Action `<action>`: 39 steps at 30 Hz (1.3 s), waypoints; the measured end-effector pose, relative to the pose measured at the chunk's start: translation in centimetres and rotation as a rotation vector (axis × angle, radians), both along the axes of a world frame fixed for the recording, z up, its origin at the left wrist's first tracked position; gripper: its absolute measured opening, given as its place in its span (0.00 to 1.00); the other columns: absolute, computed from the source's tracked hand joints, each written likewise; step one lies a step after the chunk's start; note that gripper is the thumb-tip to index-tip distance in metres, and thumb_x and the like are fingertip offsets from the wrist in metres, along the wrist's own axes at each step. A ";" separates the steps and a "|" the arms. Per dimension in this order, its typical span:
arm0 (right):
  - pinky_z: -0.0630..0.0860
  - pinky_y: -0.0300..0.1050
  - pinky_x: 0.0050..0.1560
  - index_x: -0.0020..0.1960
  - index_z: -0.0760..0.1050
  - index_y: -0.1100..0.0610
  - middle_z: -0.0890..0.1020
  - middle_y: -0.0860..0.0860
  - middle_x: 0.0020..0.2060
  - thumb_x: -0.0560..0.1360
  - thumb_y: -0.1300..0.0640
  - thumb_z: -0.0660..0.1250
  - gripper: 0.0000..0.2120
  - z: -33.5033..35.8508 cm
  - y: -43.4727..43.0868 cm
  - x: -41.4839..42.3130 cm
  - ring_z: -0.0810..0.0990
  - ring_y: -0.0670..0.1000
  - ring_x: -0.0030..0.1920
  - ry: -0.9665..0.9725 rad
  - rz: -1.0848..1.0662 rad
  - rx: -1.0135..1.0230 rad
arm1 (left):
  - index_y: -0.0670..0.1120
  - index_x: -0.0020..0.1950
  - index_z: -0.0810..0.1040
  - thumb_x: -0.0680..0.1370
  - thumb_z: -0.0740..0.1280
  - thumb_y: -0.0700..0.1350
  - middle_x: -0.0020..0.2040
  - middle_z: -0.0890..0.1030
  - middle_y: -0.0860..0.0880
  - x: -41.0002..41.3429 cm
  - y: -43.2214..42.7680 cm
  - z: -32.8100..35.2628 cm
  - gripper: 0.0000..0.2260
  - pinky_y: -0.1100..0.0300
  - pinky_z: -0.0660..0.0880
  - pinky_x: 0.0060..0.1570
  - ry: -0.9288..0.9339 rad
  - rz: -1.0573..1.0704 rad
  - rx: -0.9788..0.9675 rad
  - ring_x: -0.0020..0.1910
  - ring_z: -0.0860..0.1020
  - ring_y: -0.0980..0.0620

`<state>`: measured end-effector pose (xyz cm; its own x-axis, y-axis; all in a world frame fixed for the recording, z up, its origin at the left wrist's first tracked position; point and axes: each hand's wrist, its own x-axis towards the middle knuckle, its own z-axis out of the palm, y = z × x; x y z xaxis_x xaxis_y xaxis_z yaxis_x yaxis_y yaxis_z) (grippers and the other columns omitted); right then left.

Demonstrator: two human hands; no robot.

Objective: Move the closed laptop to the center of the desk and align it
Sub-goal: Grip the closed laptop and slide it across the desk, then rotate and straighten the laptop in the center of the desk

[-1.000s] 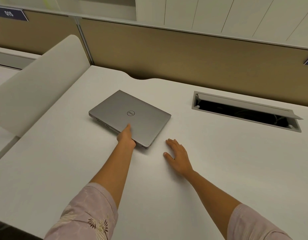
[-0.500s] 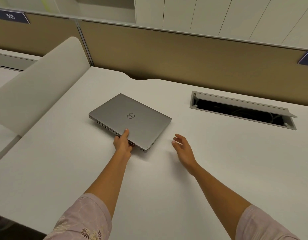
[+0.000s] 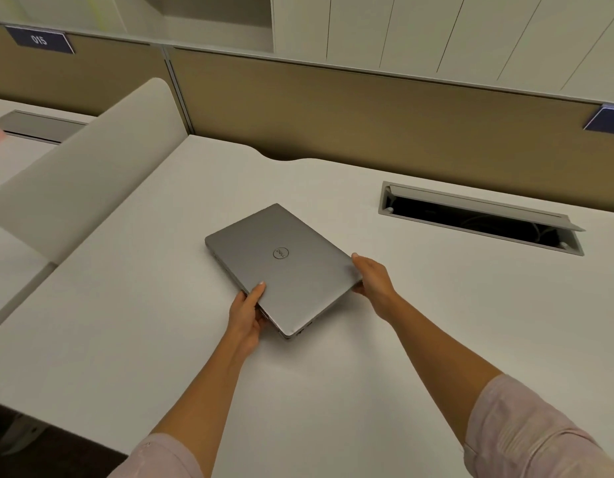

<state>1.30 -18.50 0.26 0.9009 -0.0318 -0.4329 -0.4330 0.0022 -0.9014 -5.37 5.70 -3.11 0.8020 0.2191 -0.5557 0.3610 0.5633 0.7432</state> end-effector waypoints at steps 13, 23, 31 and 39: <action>0.72 0.39 0.39 0.46 0.81 0.53 0.83 0.47 0.38 0.77 0.47 0.64 0.12 -1.7 -5.9 -6.7 0.79 0.47 0.39 -0.195 0.034 -0.390 | 0.48 0.56 0.78 0.76 0.71 0.47 0.46 0.88 0.52 -4.2 -4.4 -0.7 0.10 0.58 0.81 0.37 -0.019 -0.234 0.041 0.43 0.86 0.53; 0.75 0.45 0.50 0.51 0.81 0.51 0.82 0.52 0.47 0.77 0.45 0.64 0.12 -2.4 -11.1 -13.0 0.80 0.51 0.48 -0.213 -0.149 -0.441 | 0.47 0.60 0.76 0.77 0.70 0.48 0.53 0.85 0.47 -6.7 -9.8 0.1 0.13 0.54 0.81 0.40 0.000 -0.402 0.071 0.45 0.84 0.48; 0.72 0.39 0.46 0.55 0.80 0.53 0.81 0.49 0.47 0.76 0.47 0.66 0.12 -2.8 -12.7 -16.5 0.80 0.49 0.48 -0.183 -0.268 -0.435 | 0.47 0.64 0.75 0.78 0.69 0.52 0.59 0.84 0.47 -7.6 -11.6 -0.7 0.17 0.54 0.82 0.47 -0.045 -0.532 0.212 0.53 0.84 0.49; 0.74 0.38 0.37 0.43 0.82 0.54 0.83 0.46 0.35 0.74 0.49 0.69 0.09 -2.5 -13.0 -16.9 0.82 0.48 0.38 -0.170 -0.250 -0.597 | 0.41 0.39 0.74 0.74 0.69 0.63 0.35 0.85 0.41 -6.8 -9.5 -0.3 0.24 0.57 0.81 0.28 -0.029 -0.770 0.731 0.30 0.85 0.47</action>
<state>-15.62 -31.53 -2.20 0.8893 -0.4387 -0.1292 -0.3364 -0.4362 -0.8346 -12.17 -3.81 -3.41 0.8777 -0.0801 -0.4724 0.4066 -0.3969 0.8228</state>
